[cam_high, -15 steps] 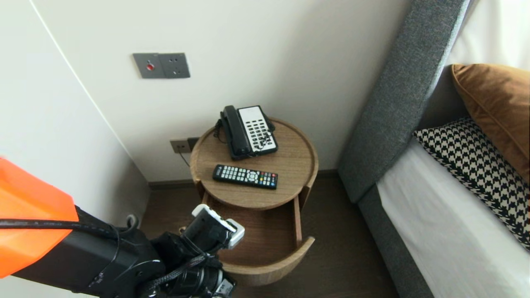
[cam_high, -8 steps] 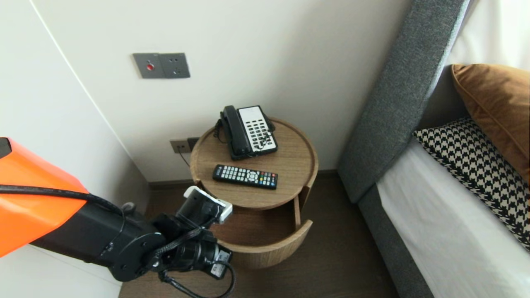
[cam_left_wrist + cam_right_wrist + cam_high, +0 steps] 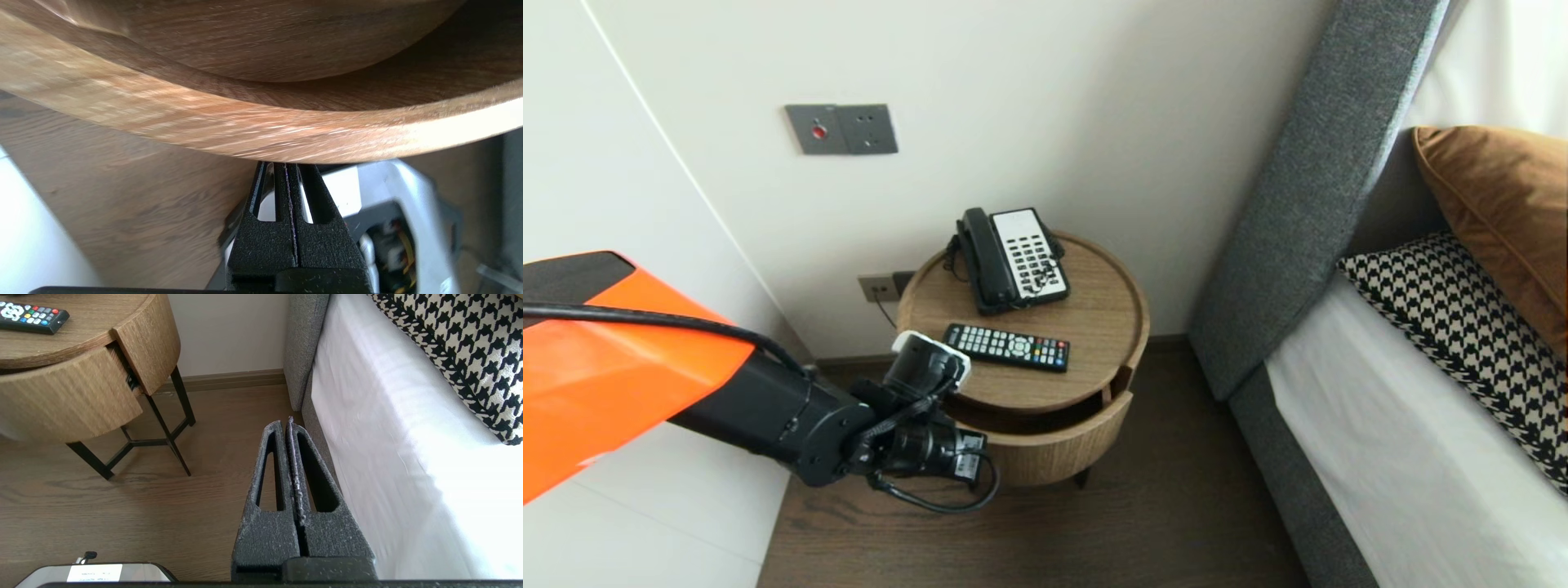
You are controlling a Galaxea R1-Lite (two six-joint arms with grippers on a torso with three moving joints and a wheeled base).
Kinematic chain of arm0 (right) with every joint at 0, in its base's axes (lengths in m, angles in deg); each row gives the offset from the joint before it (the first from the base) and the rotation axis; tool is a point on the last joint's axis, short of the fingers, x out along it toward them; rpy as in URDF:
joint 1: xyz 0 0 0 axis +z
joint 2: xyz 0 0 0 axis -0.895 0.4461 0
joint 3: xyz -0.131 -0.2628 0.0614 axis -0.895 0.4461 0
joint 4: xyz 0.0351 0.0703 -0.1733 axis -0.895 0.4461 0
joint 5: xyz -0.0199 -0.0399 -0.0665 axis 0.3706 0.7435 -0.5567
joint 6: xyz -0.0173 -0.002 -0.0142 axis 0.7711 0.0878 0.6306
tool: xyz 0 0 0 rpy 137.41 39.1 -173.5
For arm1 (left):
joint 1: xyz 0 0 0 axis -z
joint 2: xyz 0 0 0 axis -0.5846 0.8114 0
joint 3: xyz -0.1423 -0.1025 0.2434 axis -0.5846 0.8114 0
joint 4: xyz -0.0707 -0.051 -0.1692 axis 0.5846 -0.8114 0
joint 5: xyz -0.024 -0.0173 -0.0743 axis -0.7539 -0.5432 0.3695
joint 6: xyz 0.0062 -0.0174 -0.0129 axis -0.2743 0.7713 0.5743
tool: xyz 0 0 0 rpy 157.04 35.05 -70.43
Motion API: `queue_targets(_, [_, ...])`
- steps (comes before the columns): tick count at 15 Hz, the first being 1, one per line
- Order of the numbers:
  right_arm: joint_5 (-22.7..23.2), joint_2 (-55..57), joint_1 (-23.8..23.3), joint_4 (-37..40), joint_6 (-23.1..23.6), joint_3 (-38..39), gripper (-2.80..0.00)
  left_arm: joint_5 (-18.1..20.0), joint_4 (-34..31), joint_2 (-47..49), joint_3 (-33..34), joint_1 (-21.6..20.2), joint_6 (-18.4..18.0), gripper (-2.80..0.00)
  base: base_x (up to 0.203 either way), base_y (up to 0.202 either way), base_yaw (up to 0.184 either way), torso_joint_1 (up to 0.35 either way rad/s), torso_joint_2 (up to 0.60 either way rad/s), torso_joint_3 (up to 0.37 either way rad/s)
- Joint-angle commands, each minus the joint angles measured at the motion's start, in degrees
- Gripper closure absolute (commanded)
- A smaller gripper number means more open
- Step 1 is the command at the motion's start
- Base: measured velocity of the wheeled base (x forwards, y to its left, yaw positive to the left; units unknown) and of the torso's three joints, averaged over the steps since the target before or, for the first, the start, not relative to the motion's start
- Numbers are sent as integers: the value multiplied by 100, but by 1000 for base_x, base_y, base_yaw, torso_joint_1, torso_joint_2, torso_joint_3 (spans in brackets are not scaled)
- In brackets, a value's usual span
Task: Close the nightstand drawer
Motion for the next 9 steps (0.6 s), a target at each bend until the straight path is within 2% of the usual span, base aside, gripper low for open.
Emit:
queue_targets(1, [-2, -48, 0, -2, 0, 26, 0, -5, 10, 226, -215, -25, 89, 0, 0, 0, 0, 0, 0, 0])
queue_targets(5, [-2, -48, 0, -2, 0, 26, 0, -5, 11, 278, -516, -26, 220, 0, 0, 0, 0, 0, 0, 0])
queue_targets(8, [-2, -48, 0, -2, 0, 26, 0, -14, 19, 312, -849, -26, 804, 0, 0, 0, 0, 0, 0, 0])
queue_targets(9, [5, -48, 0, -2, 0, 26, 0, -14, 16, 313, -849, -26, 817, 0, 0, 0, 0, 0, 0, 0])
